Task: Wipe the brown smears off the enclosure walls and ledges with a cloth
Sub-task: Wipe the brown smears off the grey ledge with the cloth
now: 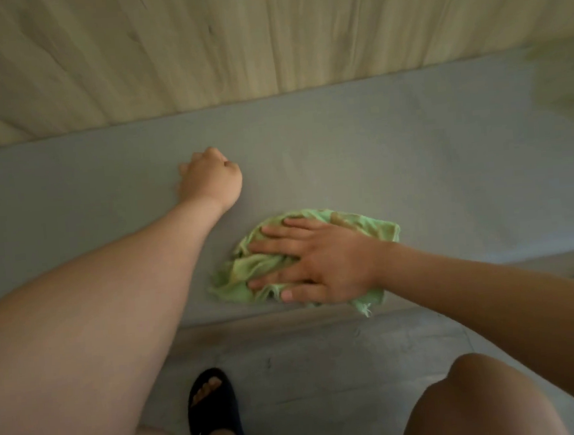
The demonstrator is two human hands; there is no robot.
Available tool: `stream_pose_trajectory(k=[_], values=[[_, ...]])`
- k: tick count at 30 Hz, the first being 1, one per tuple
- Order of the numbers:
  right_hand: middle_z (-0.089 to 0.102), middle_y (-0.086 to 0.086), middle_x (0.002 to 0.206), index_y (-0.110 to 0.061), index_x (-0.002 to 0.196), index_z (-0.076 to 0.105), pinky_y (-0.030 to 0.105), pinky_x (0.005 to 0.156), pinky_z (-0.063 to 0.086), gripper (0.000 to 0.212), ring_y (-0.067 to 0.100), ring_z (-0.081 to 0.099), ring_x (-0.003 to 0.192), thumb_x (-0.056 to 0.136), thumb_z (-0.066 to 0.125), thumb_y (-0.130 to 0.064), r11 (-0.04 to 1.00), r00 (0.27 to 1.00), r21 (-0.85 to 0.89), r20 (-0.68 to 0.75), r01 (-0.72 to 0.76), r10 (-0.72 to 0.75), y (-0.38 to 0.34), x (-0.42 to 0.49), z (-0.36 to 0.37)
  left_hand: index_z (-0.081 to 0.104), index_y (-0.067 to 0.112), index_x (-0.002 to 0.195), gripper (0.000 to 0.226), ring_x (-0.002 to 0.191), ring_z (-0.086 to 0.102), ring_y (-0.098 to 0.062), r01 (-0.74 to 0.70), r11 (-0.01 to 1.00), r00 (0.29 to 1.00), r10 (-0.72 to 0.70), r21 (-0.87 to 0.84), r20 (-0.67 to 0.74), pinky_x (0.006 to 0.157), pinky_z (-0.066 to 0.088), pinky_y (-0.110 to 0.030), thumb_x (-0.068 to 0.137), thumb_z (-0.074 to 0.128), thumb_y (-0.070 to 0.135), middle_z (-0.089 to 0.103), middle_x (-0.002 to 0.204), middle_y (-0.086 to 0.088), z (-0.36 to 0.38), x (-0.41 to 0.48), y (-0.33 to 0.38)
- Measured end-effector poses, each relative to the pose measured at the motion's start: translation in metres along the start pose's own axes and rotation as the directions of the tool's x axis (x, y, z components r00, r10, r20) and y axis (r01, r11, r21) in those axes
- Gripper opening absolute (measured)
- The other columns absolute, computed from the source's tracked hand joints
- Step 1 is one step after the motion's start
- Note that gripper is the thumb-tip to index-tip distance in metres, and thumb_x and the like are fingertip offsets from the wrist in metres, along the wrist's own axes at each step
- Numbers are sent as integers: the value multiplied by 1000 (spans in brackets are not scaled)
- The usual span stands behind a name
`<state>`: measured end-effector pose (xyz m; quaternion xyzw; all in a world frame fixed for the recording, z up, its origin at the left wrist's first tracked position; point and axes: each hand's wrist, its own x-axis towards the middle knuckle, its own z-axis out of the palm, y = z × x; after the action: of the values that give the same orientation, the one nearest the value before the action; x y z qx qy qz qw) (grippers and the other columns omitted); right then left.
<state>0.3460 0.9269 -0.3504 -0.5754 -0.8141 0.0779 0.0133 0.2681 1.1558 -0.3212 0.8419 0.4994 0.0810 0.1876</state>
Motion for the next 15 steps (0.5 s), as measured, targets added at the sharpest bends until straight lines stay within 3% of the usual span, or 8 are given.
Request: stream_pose_trajectory(k=[2,5,9,15], values=[[16,-5,172,-50,156,35,46,129,5,49,20,4,160,108,27,-60,1000,1000,-6,7,21,-21,4,-20,0,63,15,125,37,133,44,-39,-17,999,1000,17,35,11,107,41,-51,98,42,27,54,137,-15,11,-8,19],[21,-6,171,-46,157,37,45,129,8,54,19,11,159,107,21,-60,981,981,16,-33,-191,192,30,-54,-3,63,17,125,36,134,42,-37,-70,994,997,67,79,39,109,39,-51,97,45,30,51,138,-13,28,-18,47],[16,-8,172,-47,160,26,44,129,6,61,17,8,160,104,9,-65,800,798,56,-55,-598,600,71,-127,-5,64,20,121,31,133,43,-36,-230,967,972,223,114,67,109,38,-50,98,49,32,52,135,-12,54,-32,104],[20,-7,171,-46,159,30,43,129,7,58,18,11,159,105,15,-65,627,620,78,-104,-775,778,86,-229,1,64,20,119,28,130,45,-35,-485,871,872,475,79,123,107,39,-46,97,52,33,54,134,-11,102,-67,199]])
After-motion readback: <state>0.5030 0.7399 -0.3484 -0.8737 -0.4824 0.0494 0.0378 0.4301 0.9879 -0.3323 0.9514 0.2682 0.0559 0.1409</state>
